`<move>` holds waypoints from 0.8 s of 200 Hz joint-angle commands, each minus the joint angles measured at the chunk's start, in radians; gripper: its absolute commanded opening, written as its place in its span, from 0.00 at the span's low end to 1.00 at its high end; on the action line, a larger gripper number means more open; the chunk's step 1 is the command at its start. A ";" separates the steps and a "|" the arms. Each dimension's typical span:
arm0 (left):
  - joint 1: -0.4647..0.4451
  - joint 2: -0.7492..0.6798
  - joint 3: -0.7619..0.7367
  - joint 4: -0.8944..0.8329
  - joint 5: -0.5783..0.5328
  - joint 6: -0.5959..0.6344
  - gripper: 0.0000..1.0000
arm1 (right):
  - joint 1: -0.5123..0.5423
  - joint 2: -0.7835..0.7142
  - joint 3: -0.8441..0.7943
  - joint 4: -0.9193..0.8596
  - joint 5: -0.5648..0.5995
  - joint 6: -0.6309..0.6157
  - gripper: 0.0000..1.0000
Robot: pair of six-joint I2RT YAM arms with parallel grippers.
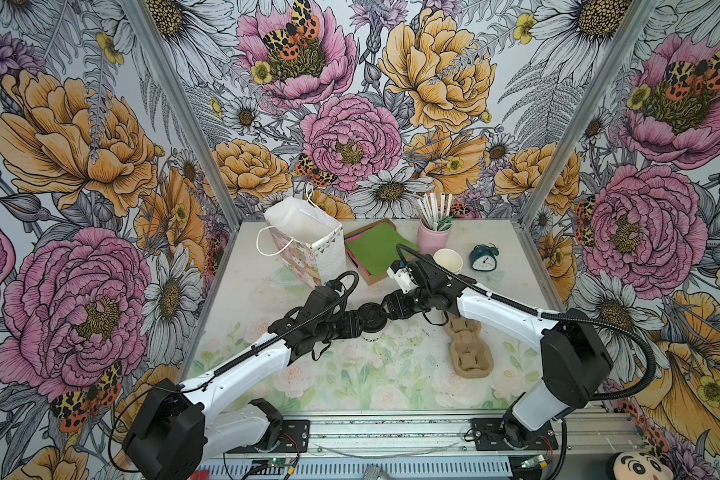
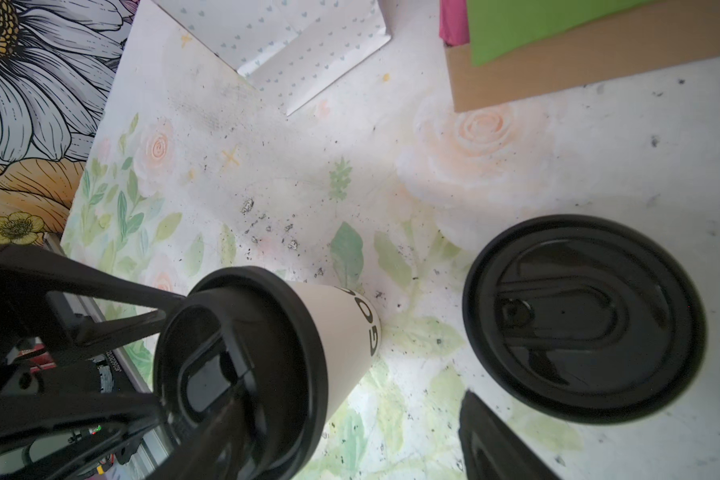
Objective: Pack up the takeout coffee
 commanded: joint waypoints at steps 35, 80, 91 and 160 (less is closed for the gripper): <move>-0.009 -0.033 -0.065 0.015 -0.019 -0.054 0.60 | -0.009 0.062 0.067 -0.040 -0.002 -0.086 0.81; 0.063 -0.084 -0.018 0.021 0.033 -0.042 0.62 | -0.008 0.080 0.107 -0.043 -0.021 -0.098 0.81; 0.080 -0.110 -0.007 0.022 0.045 -0.043 0.63 | -0.009 0.079 0.113 -0.043 -0.033 -0.097 0.81; 0.093 -0.154 -0.021 0.062 0.128 -0.088 0.65 | 0.036 -0.003 0.119 -0.044 -0.003 -0.119 0.84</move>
